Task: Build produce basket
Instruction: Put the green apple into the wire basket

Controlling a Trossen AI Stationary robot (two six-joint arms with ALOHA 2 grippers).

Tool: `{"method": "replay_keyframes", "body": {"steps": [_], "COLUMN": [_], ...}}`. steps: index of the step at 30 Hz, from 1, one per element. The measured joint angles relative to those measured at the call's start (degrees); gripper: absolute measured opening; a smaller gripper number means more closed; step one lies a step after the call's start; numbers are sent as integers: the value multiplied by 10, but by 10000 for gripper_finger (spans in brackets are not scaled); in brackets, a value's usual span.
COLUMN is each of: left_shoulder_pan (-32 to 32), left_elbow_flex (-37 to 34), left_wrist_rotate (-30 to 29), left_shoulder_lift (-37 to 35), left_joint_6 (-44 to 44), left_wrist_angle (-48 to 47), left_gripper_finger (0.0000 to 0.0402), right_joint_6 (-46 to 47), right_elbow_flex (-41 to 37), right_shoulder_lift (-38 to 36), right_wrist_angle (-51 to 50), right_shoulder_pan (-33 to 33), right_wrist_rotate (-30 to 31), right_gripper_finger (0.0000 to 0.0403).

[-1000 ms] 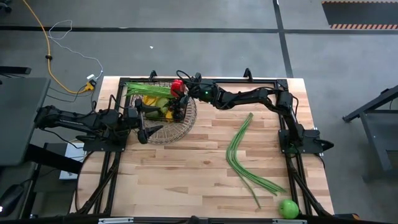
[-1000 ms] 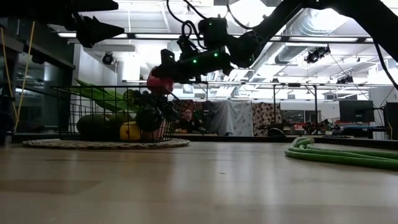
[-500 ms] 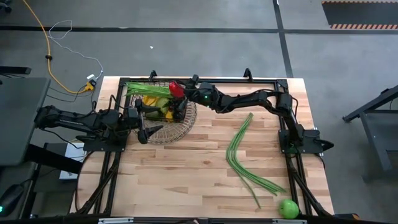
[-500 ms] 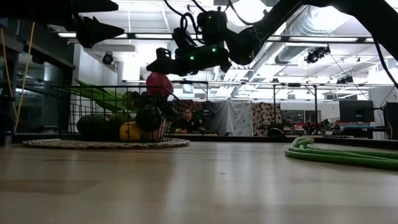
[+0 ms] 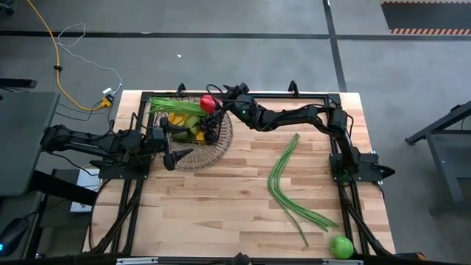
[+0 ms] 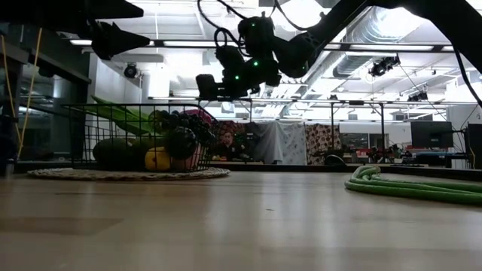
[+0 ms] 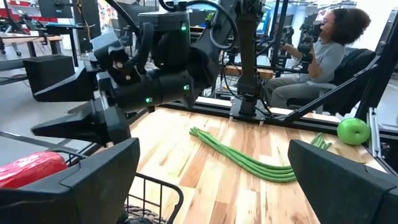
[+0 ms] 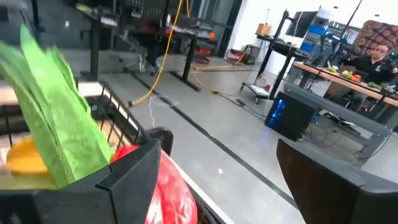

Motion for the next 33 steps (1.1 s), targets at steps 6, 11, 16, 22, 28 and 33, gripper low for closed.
{"method": "replay_keyframes", "body": {"steps": [6, 11, 16, 22, 28, 33], "left_shoulder_pan": [0, 0, 0, 3, 4, 4], "left_elbow_flex": [0, 0, 0, 0, 0, 0], "left_wrist_rotate": [-2, -2, -2, -2, -2, 0], "left_shoulder_lift": [0, 0, 0, 0, 0, 0], "left_joint_6": [0, 0, 0, 20, 54, 65], "left_wrist_angle": [-13, -14, -5, 25, 43, 60], "left_gripper_finger": [400, 400, 400, 400, 400, 400], "right_joint_6": [2, 40, 98, 223, 230, 233], "right_elbow_flex": [-11, -133, -335, -485, -545, -554], "right_shoulder_lift": [-62, -169, -297, -438, -532, -559], "right_wrist_angle": [-117, -67, 116, 212, 212, 208], "right_shoulder_pan": [0, -4, -14, -22, -7, 1], "right_wrist_rotate": [-66, -173, -268, -429, -431, -420], "right_gripper_finger": [312, 312, 312, 312, 312, 312]}}
